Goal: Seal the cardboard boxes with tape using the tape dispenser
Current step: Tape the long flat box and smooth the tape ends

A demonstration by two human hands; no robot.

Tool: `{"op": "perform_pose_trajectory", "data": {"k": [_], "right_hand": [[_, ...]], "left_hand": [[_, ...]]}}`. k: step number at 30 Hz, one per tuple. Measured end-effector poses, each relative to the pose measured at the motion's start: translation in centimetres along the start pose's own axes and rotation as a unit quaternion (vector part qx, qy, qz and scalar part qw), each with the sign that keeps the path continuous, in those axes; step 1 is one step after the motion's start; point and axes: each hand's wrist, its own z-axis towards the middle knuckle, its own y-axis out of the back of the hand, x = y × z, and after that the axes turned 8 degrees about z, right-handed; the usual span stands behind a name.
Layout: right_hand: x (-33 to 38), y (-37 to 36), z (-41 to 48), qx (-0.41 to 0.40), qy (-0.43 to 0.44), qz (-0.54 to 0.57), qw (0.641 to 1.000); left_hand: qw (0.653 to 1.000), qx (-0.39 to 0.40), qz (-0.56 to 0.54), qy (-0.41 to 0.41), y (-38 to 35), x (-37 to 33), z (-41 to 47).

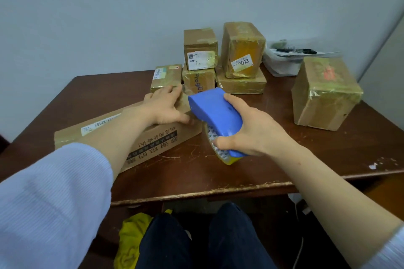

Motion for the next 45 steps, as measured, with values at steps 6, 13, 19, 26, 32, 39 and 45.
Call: {"op": "perform_pose_trajectory", "data": {"k": [6,13,19,26,32,39,45], "right_hand": [[-2.2,1.7,-3.9,0.029,-0.023,-0.017,0.999],[0.2,2.6,-1.5,0.067,-0.012,-0.155,0.986],[3.7,3.2,1.5,0.091,0.001,-0.23,0.969],[6.6,3.5,4.2,0.126,-0.007,-0.221,0.967],[6.3,2.4,4.9,0.162,-0.032,-0.25,0.954],[3.6,5.2,4.9,0.027,-0.025,-0.302,0.953],[-1.5,-0.8,6.1,-0.039,-0.037,-0.325,0.944]], "left_hand": [[1.0,-0.001,-0.004,0.004,-0.1,0.2,0.3],[0.999,0.047,-0.022,-0.007,0.4,0.3,0.0],[0.999,0.003,-0.038,0.016,-0.2,-0.3,-0.1],[0.999,-0.031,-0.01,0.008,-0.6,-0.2,0.1],[0.999,-0.049,0.0,0.001,-1.1,0.1,0.3],[0.998,-0.054,0.006,0.002,-0.7,-0.2,0.2],[0.999,-0.043,0.005,0.02,-0.3,-0.8,0.2]]}}
